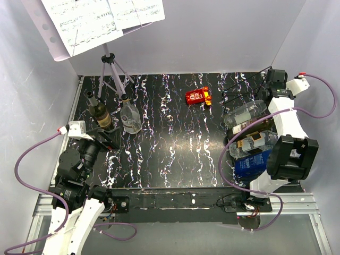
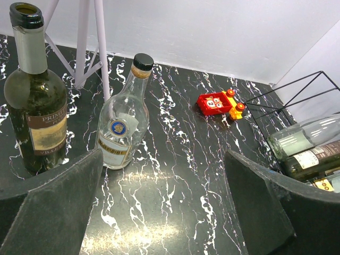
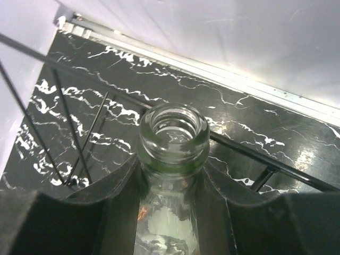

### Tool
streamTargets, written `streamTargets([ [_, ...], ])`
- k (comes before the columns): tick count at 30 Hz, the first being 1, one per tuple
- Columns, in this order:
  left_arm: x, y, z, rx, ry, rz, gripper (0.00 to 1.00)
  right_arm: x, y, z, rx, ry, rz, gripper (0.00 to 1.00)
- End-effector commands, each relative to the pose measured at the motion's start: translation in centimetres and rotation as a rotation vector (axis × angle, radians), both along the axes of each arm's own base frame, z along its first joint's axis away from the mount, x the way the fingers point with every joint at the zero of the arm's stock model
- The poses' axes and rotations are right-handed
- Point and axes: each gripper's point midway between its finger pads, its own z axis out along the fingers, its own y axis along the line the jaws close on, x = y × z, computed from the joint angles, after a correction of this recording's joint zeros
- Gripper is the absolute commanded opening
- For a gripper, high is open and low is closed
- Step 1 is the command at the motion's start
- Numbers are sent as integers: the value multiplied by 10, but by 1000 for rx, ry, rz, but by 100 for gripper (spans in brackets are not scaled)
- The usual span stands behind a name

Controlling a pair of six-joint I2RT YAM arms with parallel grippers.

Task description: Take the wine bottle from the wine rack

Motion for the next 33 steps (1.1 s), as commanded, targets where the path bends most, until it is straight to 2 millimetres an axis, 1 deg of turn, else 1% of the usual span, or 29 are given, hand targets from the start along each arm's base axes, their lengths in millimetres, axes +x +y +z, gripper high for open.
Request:
streamTargets([
  [1, 3, -3, -2, 17, 6, -11, 98, 18, 7, 68, -61, -232, 102, 1],
  [11, 3, -3, -2, 17, 7, -14, 98, 20, 27, 125, -186, -358, 248, 1],
  [12, 3, -3, -2, 17, 7, -13, 98, 20, 31, 129, -200, -364, 259, 1],
  [15, 3, -3, -2, 17, 6, -14, 98, 23, 46, 150, -262, -418, 323, 1],
  [16, 2, -3, -1, 16, 4, -14, 98, 23, 52, 153, -281, -420, 354, 1],
  [18, 2, -3, -2, 17, 6, -16, 98, 25, 60, 169, -336, -470, 411, 1],
  [19, 2, -3, -2, 16, 4, -13, 98, 27, 81, 175, -355, -494, 480, 1],
  [22, 2, -2, -1, 17, 1, -11, 98, 25, 111, 192, -427, -560, 636, 1],
  [24, 1, -2, -1, 17, 1, -13, 98, 22, 138, 201, -448, -621, 766, 1],
  [25, 1, -2, -1, 17, -1, -13, 98, 20, 149, 206, -456, -655, 821, 1],
  [28, 0, -2, 0, 17, -5, -13, 98, 11, 190, 215, -448, -736, 999, 1],
  [30, 0, -1, 1, 15, -6, -8, 98, 5, 213, 222, -452, -777, 1082, 1],
  [31, 0, -1, 1, 16, -7, -8, 98, 0, 228, 224, -452, -799, 1145, 1],
  [33, 0, -1, 0, 16, -3, -8, 98, -7, 254, 230, -449, -845, 1234, 1],
])
